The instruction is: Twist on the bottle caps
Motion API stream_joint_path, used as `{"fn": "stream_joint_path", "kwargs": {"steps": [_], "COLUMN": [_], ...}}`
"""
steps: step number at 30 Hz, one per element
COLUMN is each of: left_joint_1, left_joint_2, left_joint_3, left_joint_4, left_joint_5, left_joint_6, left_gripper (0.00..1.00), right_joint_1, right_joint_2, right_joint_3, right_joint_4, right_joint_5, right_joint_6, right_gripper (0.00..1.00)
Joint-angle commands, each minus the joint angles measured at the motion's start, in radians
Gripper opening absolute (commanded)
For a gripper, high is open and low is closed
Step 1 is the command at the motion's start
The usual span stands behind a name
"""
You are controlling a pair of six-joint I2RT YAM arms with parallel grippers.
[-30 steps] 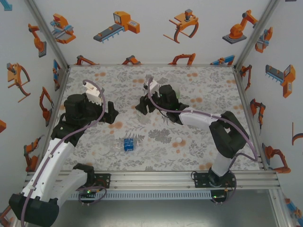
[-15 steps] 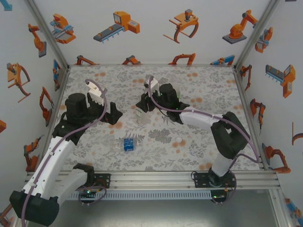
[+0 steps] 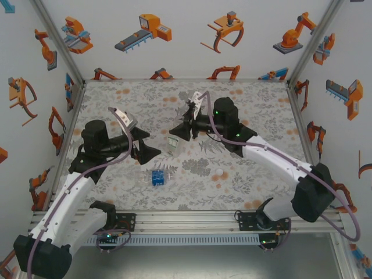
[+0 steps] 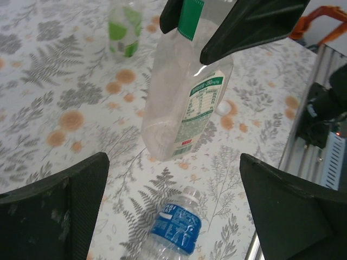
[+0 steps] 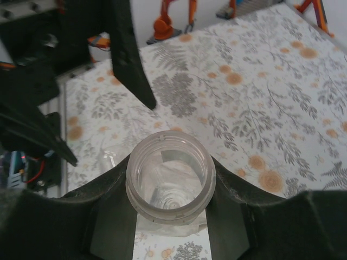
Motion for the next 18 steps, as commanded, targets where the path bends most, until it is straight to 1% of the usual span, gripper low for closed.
{"fn": "stream_joint_path", "kwargs": {"steps": [1, 4, 6, 9, 12, 15, 18], "left_joint_1": [-0.052, -0.147, -0.190, -0.238, -0.271, -0.293, -0.334], "left_joint_2": [-0.016, -0.017, -0.004, 0.032, 0.060, 0.094, 0.125], "left_joint_3": [-0.010, 0.019, 0.039, 0.068, 0.066, 0.073, 0.099], "left_joint_4": [0.108, 0.043, 0.041, 0.063, 0.157, 0.238, 0.244], "left_joint_5": [0.127, 0.081, 0.064, 0.039, -0.011, -0.012, -0.012], "left_joint_6": [0.076, 0.180, 0.187, 0.166, 0.101, 0.048, 0.059], "left_gripper": [0.98, 0.97, 0.97, 0.97, 0.97, 0.98, 1.00], "right_joint_1": [0.006, 0.006, 0.006, 0.006, 0.008, 0.010, 0.014], "right_joint_2": [-0.090, -0.148, -0.179, -0.215, -0.239, -0.254, -0.263], "right_joint_3": [0.000, 0.005, 0.008, 0.014, 0.020, 0.024, 0.029], "right_joint_4": [-0.045, -0.081, -0.096, -0.096, -0.086, -0.081, -0.085], "right_joint_5": [-0.128, -0.164, -0.182, -0.228, -0.260, -0.259, -0.229], "right_joint_6": [-0.037, -0.043, -0.043, -0.037, -0.024, -0.013, -0.009], "right_gripper": [0.08, 0.07, 0.06, 0.05, 0.05, 0.05, 0.04]}}
